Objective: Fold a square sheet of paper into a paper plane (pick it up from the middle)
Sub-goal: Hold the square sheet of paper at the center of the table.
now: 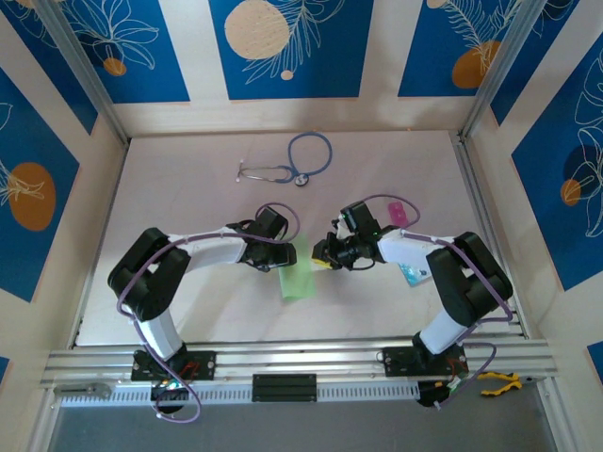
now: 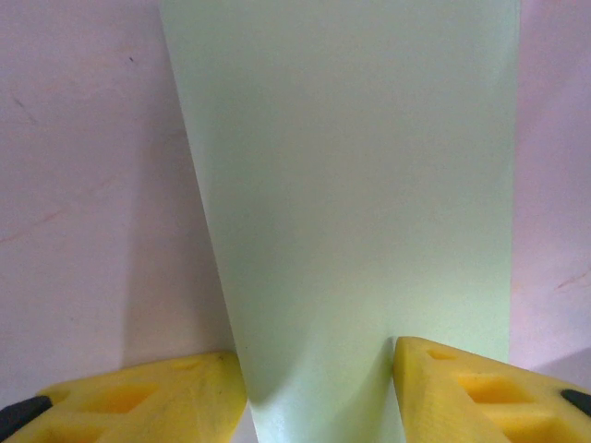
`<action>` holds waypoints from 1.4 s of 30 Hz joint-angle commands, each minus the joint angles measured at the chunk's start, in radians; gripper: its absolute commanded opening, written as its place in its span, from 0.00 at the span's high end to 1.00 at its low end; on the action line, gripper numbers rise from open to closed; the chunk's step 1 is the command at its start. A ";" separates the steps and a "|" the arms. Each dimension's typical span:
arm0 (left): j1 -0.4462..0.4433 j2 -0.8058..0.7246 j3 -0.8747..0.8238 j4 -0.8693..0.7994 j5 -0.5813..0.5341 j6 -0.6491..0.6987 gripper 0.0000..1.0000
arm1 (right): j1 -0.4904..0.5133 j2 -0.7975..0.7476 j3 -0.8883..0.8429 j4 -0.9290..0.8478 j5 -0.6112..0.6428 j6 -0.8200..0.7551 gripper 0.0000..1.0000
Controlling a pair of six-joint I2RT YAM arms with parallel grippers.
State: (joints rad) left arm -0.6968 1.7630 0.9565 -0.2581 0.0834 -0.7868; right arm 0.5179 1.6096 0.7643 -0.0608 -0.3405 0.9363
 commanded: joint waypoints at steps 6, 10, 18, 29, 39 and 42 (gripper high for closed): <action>0.005 0.113 -0.070 -0.046 -0.081 -0.006 0.45 | 0.007 0.000 0.009 -0.010 0.003 0.001 0.80; 0.006 0.110 -0.075 -0.039 -0.078 -0.006 0.46 | 0.008 -0.002 0.009 -0.010 0.006 0.000 0.80; 0.005 0.105 -0.072 -0.039 -0.074 0.036 0.46 | 0.007 -0.009 0.006 -0.014 0.005 -0.001 0.80; 0.005 0.135 -0.065 -0.030 -0.056 0.060 0.47 | 0.005 -0.017 0.004 -0.020 0.006 -0.004 0.80; 0.006 0.139 -0.060 -0.034 -0.058 0.060 0.47 | -0.001 -0.040 0.001 -0.037 0.018 -0.008 0.79; 0.005 0.139 -0.061 -0.036 -0.062 0.060 0.47 | -0.002 -0.040 -0.003 -0.036 0.018 -0.007 0.80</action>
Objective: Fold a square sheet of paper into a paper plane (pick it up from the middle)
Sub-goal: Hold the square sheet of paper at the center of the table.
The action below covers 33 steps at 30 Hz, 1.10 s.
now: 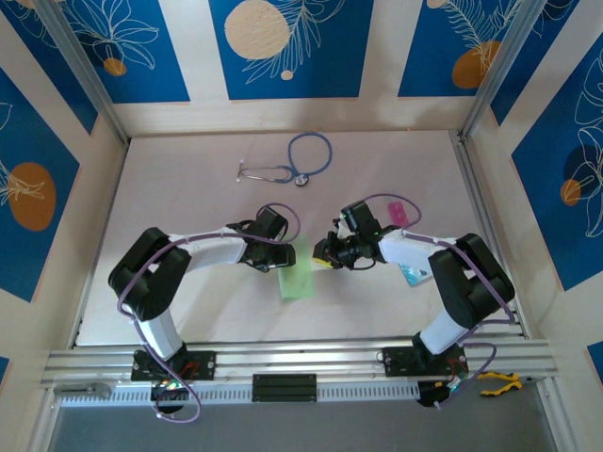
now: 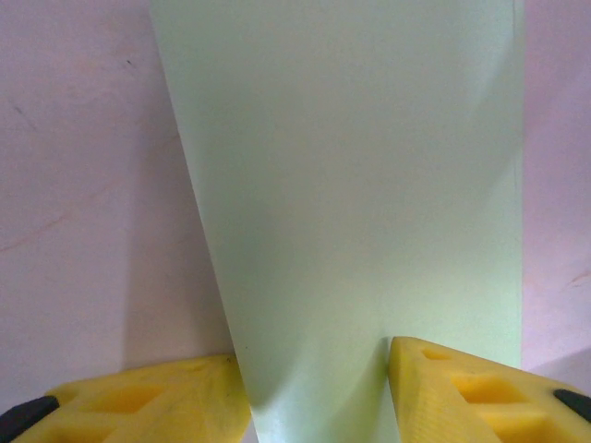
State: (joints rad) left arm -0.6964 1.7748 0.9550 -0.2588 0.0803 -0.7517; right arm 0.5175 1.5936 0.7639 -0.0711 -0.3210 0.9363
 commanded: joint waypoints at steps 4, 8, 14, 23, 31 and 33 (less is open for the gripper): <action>0.005 0.130 -0.061 -0.026 -0.051 0.026 0.47 | -0.002 -0.027 -0.008 -0.023 0.000 -0.004 0.80; 0.005 0.132 -0.059 -0.028 -0.052 0.025 0.47 | -0.005 -0.037 -0.008 -0.029 0.011 -0.002 0.79; 0.005 0.135 -0.067 -0.017 -0.048 0.025 0.46 | -0.012 -0.081 -0.018 -0.063 0.069 -0.003 0.79; 0.006 0.151 -0.064 -0.022 -0.053 0.041 0.45 | -0.019 -0.089 -0.027 -0.056 0.066 0.003 0.79; 0.005 0.157 -0.061 -0.024 -0.057 0.054 0.46 | -0.016 -0.066 -0.018 -0.040 0.039 0.003 0.79; 0.005 0.160 -0.058 -0.027 -0.058 0.055 0.46 | -0.014 -0.061 -0.016 -0.040 0.036 0.002 0.79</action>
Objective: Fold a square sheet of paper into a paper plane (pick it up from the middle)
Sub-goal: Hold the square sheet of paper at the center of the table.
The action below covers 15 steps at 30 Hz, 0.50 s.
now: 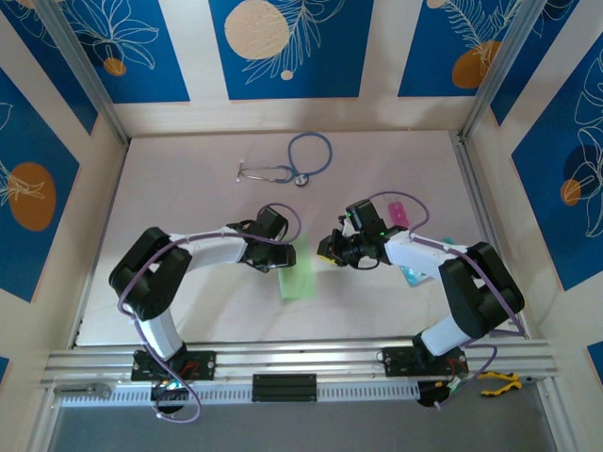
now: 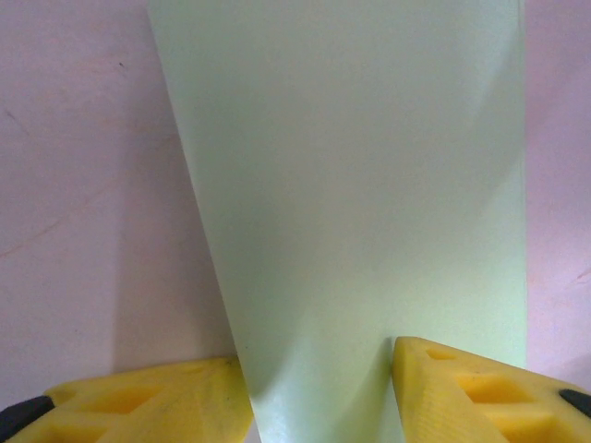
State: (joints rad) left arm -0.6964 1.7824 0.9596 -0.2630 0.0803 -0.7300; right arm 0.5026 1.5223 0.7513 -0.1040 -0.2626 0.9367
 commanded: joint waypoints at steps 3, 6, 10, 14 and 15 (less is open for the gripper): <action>0.005 0.155 -0.059 -0.025 -0.059 0.033 0.46 | 0.002 0.015 -0.002 -0.005 -0.028 0.001 0.79; 0.006 0.153 -0.059 -0.027 -0.059 0.031 0.46 | 0.004 0.021 -0.001 0.001 -0.033 -0.002 0.79; 0.006 0.153 -0.063 -0.025 -0.057 0.030 0.46 | 0.009 0.034 0.005 0.017 -0.056 -0.006 0.79; 0.005 0.153 -0.065 -0.018 -0.049 0.023 0.45 | 0.030 0.070 0.026 0.029 -0.077 -0.014 0.86; 0.006 0.153 -0.065 -0.016 -0.048 0.022 0.45 | 0.033 0.078 0.033 0.025 -0.074 -0.013 0.89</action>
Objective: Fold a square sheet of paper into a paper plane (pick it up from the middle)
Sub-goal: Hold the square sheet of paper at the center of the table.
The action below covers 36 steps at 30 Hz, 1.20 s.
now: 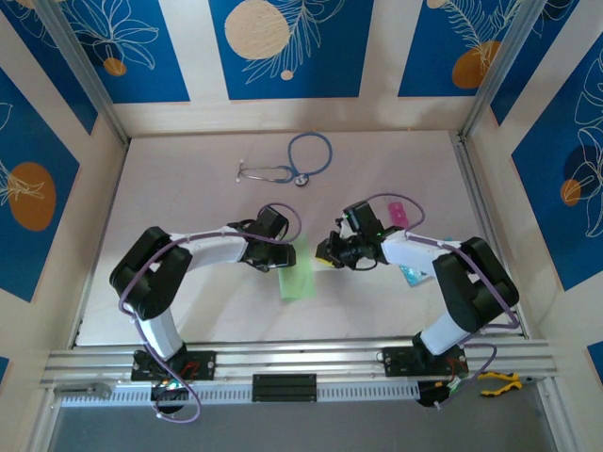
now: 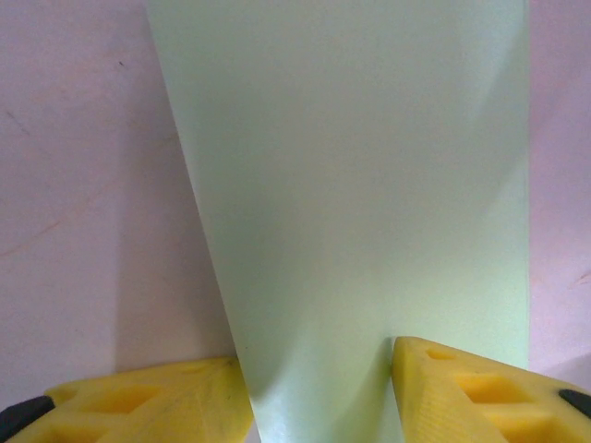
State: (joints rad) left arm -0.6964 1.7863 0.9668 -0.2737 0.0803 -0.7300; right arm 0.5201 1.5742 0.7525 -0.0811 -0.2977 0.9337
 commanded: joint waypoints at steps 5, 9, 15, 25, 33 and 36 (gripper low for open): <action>0.006 0.153 -0.069 -0.001 -0.045 0.020 0.45 | 0.020 0.033 0.050 -0.037 0.005 -0.015 0.91; 0.006 0.158 -0.066 0.001 -0.043 0.021 0.44 | 0.017 0.019 0.038 -0.042 0.025 -0.006 0.90; 0.005 0.166 -0.066 0.003 -0.040 0.020 0.44 | 0.014 0.013 0.029 -0.042 0.023 -0.004 0.90; 0.006 0.170 -0.073 0.023 -0.022 0.008 0.44 | 0.029 0.056 0.049 -0.015 -0.029 -0.022 0.97; 0.005 0.168 -0.074 0.018 -0.024 0.010 0.44 | 0.046 0.129 0.114 -0.012 -0.024 -0.041 1.00; 0.005 0.166 -0.075 0.018 -0.024 0.010 0.44 | 0.057 0.165 0.143 -0.012 -0.030 -0.051 1.00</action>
State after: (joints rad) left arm -0.6964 1.7908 0.9695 -0.2737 0.0814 -0.7311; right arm 0.5636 1.7100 0.8600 -0.0895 -0.2985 0.9092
